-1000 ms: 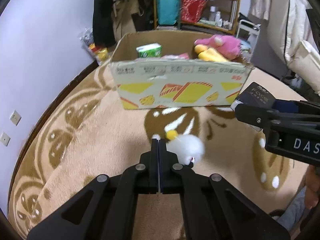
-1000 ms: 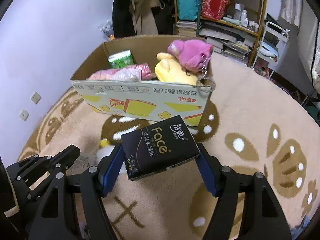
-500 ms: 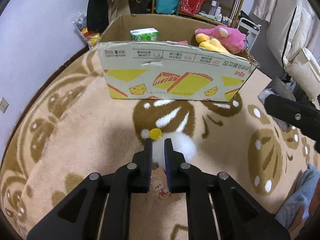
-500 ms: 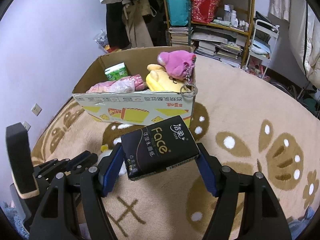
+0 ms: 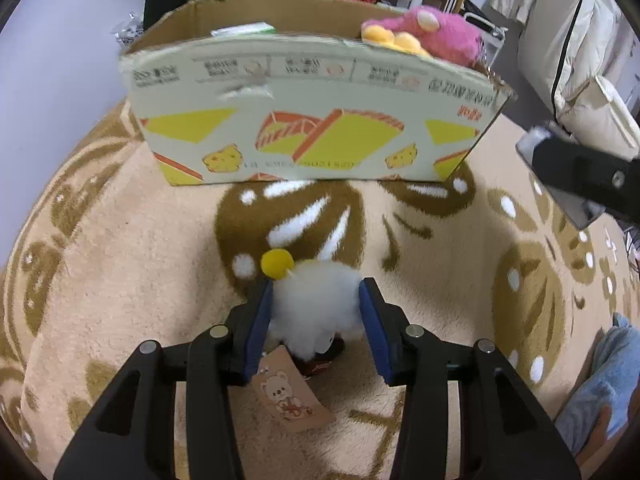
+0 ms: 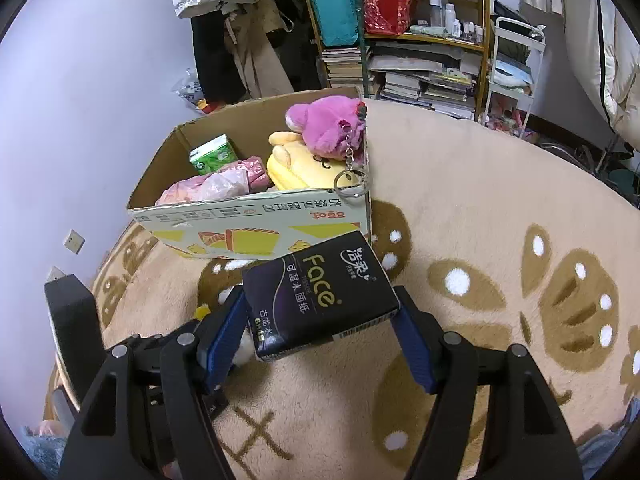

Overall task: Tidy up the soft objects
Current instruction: 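Carry the white plush and black tissue pack over the box and release both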

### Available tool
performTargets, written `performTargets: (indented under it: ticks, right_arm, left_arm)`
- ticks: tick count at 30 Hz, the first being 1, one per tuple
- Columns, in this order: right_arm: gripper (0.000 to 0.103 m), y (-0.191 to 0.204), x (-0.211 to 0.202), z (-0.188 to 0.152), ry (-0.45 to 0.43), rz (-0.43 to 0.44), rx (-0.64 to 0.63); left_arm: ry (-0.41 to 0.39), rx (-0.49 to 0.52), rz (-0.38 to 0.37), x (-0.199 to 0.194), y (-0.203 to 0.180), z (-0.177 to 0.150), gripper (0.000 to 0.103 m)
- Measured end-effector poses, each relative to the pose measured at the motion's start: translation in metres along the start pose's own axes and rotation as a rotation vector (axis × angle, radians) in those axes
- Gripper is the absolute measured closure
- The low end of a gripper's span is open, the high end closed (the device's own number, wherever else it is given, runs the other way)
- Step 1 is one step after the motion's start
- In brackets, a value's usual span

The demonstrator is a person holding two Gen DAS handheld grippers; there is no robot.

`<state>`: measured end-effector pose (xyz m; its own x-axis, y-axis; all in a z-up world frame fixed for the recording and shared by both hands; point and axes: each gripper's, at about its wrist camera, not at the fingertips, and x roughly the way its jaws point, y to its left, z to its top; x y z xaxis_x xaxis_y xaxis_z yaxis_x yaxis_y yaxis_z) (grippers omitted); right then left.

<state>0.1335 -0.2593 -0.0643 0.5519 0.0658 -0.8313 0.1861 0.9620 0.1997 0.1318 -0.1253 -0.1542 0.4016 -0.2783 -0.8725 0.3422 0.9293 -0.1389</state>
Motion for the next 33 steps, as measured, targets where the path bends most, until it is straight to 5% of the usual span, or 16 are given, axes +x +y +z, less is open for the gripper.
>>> performTargets:
  ticks: [11, 12, 15, 26, 33]
  right_arm:
    - [0.028, -0.003, 0.002, 0.003, -0.003, 0.003, 0.011]
    - [0.028, -0.003, 0.001, 0.003, -0.005, 0.003, 0.010]
    - [0.028, -0.002, 0.000, 0.004, -0.013, 0.005, 0.006]
    - [0.028, 0.002, -0.007, 0.004, -0.029, 0.010, -0.006]
    - [0.028, 0.004, -0.021, 0.009, -0.090, 0.032, -0.002]
  left_arm:
    - [-0.004, 0.016, -0.011, 0.010, -0.003, 0.000, 0.081]
    - [-0.013, 0.020, -0.006, 0.007, -0.004, -0.001, 0.093]
    - [-0.037, 0.015, -0.028, -0.002, -0.003, 0.000, 0.100]
    - [-0.080, 0.033, -0.017, -0.020, -0.005, -0.003, 0.100]
    - [-0.239, 0.025, 0.022, -0.075, -0.001, 0.002, 0.100]
